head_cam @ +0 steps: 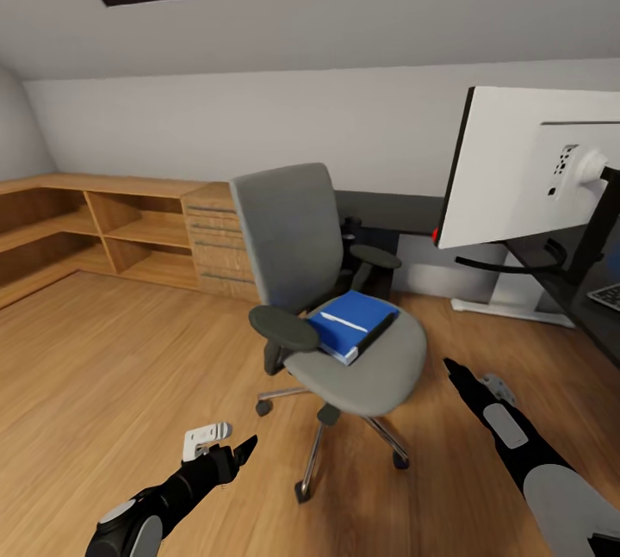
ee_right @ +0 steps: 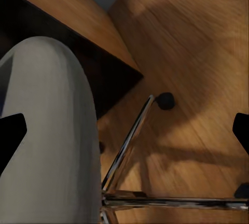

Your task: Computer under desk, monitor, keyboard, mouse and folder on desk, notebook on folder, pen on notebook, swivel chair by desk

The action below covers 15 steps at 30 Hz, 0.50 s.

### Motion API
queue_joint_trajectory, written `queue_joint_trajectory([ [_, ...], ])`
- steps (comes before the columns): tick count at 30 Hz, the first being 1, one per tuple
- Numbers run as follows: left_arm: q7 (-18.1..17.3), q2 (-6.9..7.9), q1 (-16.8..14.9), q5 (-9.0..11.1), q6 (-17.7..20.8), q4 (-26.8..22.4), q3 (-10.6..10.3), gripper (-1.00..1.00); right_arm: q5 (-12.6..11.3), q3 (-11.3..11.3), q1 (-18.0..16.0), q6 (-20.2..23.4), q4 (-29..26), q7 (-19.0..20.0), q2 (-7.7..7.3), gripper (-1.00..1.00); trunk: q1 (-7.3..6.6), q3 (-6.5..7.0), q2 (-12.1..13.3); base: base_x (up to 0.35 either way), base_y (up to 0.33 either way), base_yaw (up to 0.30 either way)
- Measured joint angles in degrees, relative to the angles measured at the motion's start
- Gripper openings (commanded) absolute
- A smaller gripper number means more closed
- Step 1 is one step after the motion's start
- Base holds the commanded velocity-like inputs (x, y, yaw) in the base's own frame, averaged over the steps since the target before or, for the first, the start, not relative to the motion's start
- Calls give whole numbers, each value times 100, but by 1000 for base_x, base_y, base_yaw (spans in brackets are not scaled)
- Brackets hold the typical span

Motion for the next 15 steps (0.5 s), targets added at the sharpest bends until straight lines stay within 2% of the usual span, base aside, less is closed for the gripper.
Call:
queue_joint_trajectory([
  [9, 7, -4, -1, 1, 0, 0, 8, 100, 0, 0, 0, 0, -1, 0, 0, 100, 1, 0, 0, 48, 0, -1],
  [15, 7, -5, -3, 1, -5, -7, 25, 100, 0, 0, 0, 0, -1, 0, 0, 100, 0, 0, 0, 184, 0, 0],
])
